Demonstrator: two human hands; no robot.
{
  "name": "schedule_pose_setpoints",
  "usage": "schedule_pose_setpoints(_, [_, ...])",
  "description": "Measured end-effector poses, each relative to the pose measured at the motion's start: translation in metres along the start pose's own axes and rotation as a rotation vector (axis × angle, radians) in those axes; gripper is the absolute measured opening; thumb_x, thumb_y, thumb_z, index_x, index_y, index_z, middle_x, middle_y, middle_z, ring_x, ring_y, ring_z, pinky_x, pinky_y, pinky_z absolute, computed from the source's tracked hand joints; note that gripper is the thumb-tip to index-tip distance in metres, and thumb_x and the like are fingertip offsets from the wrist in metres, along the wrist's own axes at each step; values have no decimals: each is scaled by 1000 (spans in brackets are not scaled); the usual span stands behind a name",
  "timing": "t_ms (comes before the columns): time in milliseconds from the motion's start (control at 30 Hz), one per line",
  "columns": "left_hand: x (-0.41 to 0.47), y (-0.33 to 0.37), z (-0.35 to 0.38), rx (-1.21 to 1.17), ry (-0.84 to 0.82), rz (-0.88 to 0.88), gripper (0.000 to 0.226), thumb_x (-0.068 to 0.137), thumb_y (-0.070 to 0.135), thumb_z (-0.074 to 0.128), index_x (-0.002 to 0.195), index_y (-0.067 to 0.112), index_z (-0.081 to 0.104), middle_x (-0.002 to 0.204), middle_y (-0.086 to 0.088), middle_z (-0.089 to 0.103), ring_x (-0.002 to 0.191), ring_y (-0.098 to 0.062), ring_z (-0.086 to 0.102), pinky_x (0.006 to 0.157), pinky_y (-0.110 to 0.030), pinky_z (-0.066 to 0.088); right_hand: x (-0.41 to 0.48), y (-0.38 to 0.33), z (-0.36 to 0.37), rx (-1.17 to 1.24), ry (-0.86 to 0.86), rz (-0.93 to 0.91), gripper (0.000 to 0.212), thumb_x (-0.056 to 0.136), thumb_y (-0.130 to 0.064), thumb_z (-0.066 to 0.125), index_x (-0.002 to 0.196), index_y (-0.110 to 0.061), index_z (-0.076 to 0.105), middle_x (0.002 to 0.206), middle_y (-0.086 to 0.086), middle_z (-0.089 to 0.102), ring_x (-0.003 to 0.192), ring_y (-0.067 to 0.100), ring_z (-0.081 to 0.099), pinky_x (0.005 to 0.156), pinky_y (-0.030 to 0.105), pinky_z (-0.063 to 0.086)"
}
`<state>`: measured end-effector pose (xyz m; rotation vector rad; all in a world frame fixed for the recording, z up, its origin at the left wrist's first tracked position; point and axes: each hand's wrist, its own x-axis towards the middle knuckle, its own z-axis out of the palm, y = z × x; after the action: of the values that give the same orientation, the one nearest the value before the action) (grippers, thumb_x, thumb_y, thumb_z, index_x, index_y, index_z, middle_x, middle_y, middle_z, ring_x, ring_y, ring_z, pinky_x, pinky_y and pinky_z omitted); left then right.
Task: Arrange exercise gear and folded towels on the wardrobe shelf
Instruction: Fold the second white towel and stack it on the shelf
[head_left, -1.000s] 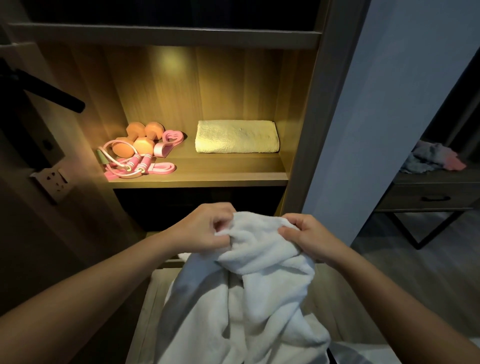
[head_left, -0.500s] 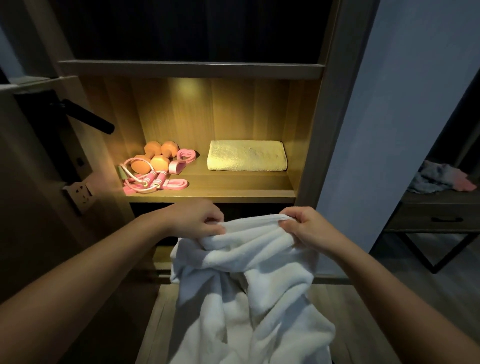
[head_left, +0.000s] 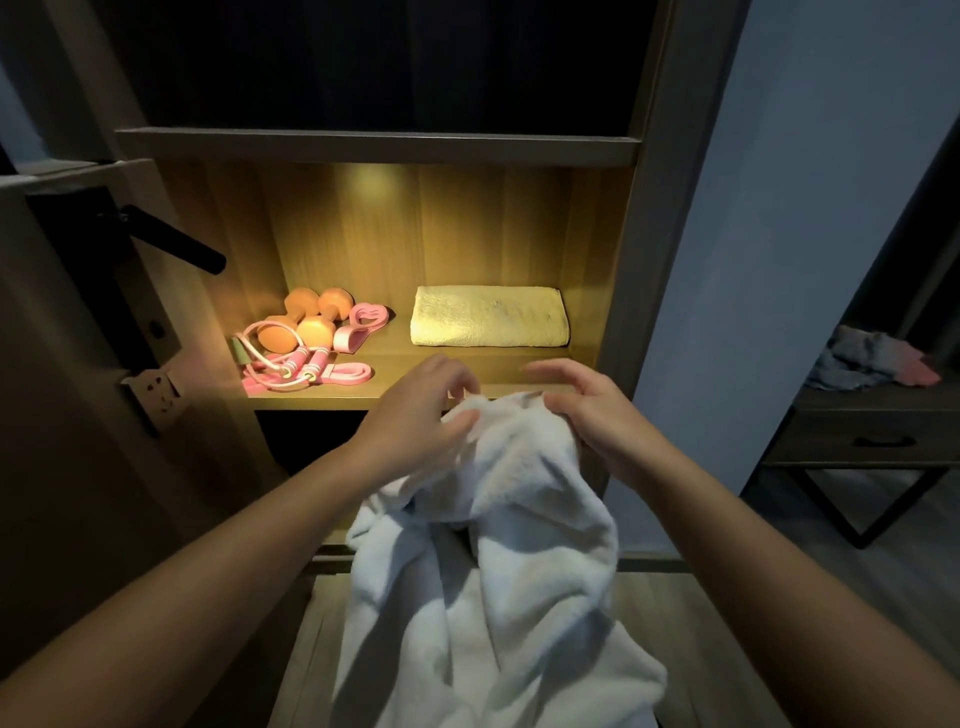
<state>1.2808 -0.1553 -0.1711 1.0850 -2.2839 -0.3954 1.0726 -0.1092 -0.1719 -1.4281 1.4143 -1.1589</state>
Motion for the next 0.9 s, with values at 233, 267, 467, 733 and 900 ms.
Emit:
schedule_pose_setpoints(233, [-32,29,39,-298,-279,-250,44,78,67,57,102,31,63,94,12,67,85,-5,64,72,-27,55,5,11,1,53,-111,29,27,98,-14,45,107,-19,70,100,0,70,92,14,65,74,27,49])
schedule_pose_setpoints(267, [-34,31,46,-282,-302,-275,41,78,64,61,103,31,62,93,13,67,85,-5,64,70,-25,55,5,15,2,-8,-99,-9,26,98,-13,47,110,-20,69,101,-2,69,93,12,65,74,26,51])
schedule_pose_setpoints(467, [-30,38,70,-604,-257,-451,17,92,26,59,76,19,60,81,1,72,80,-15,71,75,-34,60,10,26,3,-353,197,-165,22,90,-12,57,94,-30,68,85,-12,67,76,8,62,59,20,49])
schedule_pose_setpoints(733, [-32,35,82,-252,-278,-406,10,89,24,59,80,21,58,76,2,57,69,-11,55,56,-21,39,14,36,6,-408,211,-123,14,90,-22,61,100,-24,71,90,-9,68,84,5,62,62,17,48])
schedule_pose_setpoints(900, [-24,6,52,-511,-86,-620,21,89,3,44,84,6,64,85,-12,63,80,-24,56,71,-31,41,10,48,-7,-620,223,-161,13,94,-21,57,92,-19,69,94,-8,54,86,5,50,65,13,36])
